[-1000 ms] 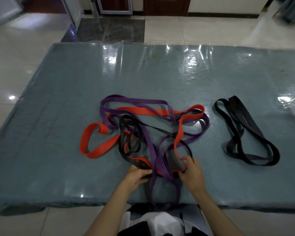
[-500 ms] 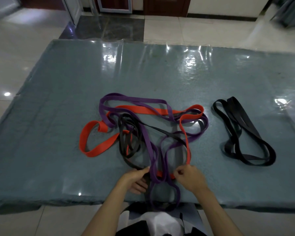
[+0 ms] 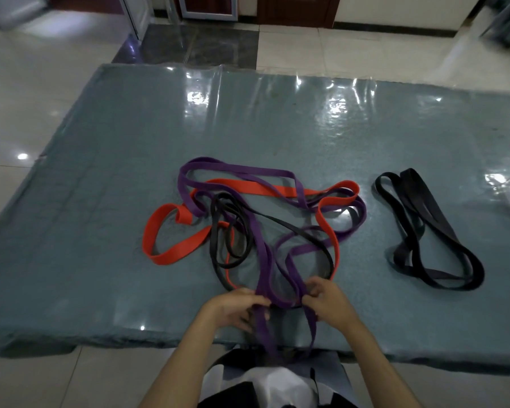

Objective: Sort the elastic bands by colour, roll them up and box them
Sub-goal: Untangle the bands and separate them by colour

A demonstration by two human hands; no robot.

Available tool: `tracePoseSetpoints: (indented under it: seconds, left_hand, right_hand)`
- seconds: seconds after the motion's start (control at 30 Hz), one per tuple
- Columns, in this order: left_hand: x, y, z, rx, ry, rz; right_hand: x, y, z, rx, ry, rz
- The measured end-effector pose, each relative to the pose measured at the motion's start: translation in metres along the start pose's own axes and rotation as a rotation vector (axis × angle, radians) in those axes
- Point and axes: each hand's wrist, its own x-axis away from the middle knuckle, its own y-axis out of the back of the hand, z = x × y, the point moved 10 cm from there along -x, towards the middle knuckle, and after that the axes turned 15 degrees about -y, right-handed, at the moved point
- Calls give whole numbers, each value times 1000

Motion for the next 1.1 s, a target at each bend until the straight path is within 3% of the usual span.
tracePoseSetpoints:
  seconds: [0.1,0.27,0.4,0.5,0.73,0.87,0.97,1.03,1.1]
  left_hand:
    - [10,27,-24,96,-79,-116]
    - [27,89,-70,275,-319,-463]
    - [30,94,-115,469,-542,-497]
    - [23,70,-137,489,-616,-408]
    - [9,16,-156,188,-565,-298]
    - [3,-20,-179,-348,-635,-147]
    - [1,-30,-187,-562,-653,-79]
    - [0,-27,-185,-479,-597,-56]
    - [-2,-16,-182,-226,-538,-111]
  right_hand:
    - [-2,22,-7,-304,-34,-58]
    - [-2,64,-23,-935,-125,-140]
    - [-1,77,-5,-1213,-89,-74]
    - [-2,74,20,-1239,-57,-7]
    - [-8,30,67,-1002,-11,208]
    - [-9,16,83,-887,85,223]
    - [-17,24,73,-901,52,135]
    - [-24,35,62,-945,-11,50]
    - [-29,47,54,-1029,-64,-26]
